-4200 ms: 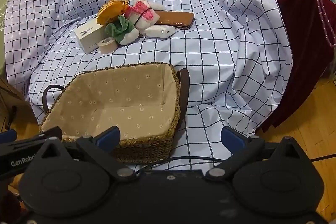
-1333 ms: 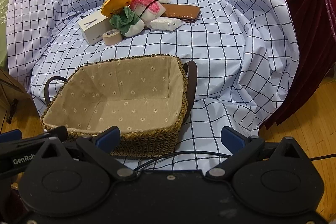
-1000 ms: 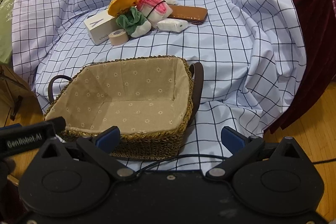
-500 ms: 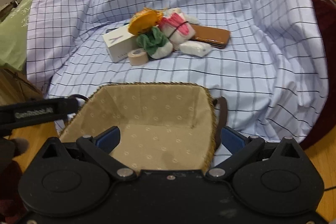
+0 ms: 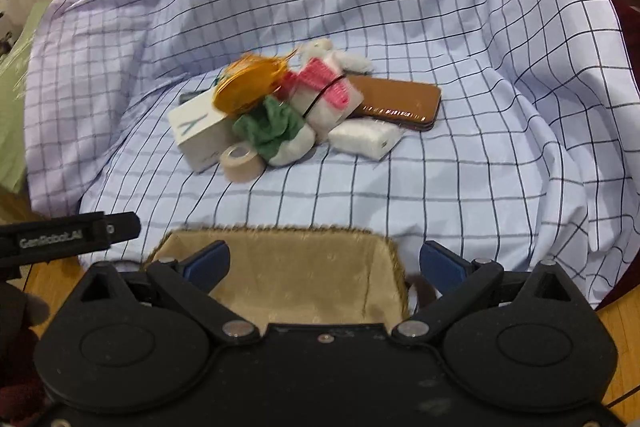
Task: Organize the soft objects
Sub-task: 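Reach the left tool to the yellow embroidered pouch and close on it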
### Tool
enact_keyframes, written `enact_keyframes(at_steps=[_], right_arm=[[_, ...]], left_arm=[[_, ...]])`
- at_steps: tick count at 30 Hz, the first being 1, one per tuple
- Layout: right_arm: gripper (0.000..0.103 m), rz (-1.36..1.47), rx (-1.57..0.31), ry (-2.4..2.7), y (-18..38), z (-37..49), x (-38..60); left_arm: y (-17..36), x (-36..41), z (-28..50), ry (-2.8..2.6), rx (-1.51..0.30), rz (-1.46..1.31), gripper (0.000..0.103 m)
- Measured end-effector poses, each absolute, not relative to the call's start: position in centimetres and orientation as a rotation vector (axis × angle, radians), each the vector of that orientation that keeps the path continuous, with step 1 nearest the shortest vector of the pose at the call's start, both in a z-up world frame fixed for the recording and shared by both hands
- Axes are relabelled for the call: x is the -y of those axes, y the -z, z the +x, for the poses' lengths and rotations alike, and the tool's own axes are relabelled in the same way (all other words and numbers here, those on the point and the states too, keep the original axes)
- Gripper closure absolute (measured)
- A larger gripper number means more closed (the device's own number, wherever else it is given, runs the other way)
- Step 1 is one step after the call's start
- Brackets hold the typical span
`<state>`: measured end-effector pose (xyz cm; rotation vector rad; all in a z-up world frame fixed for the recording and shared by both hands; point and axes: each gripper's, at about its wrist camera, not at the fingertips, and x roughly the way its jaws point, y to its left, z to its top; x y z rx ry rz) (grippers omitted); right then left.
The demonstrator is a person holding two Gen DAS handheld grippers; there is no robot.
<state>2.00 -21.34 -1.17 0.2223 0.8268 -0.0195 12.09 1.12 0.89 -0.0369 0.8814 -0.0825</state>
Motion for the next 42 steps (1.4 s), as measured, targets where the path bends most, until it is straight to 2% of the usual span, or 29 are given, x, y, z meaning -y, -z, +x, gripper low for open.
enact_keyframes(at_steps=[23,36,40,42], right_arm=[[0.004,0.229,-0.806,0.031,3.0,8.5,23.0],[0.003,0.268,-0.815,0.050,4.1,9.3,24.3],[0.003,0.277,-0.816,0.057,4.3,9.5,24.7],[0.003,0.277,-0.819,0.058,4.4,9.6,24.7]], left_arm=[[-3.2,4.3,25.1,0.266,-0.853,-0.145,0.004],[-0.5,6.7,29.8,0.304,-1.007,-0.245,0.004],[-0.3,7.4,29.7,0.318,-1.008,-0.239,0.015],[-0.4,7.4,29.8,0.309,-0.992,-0.226,0.026]])
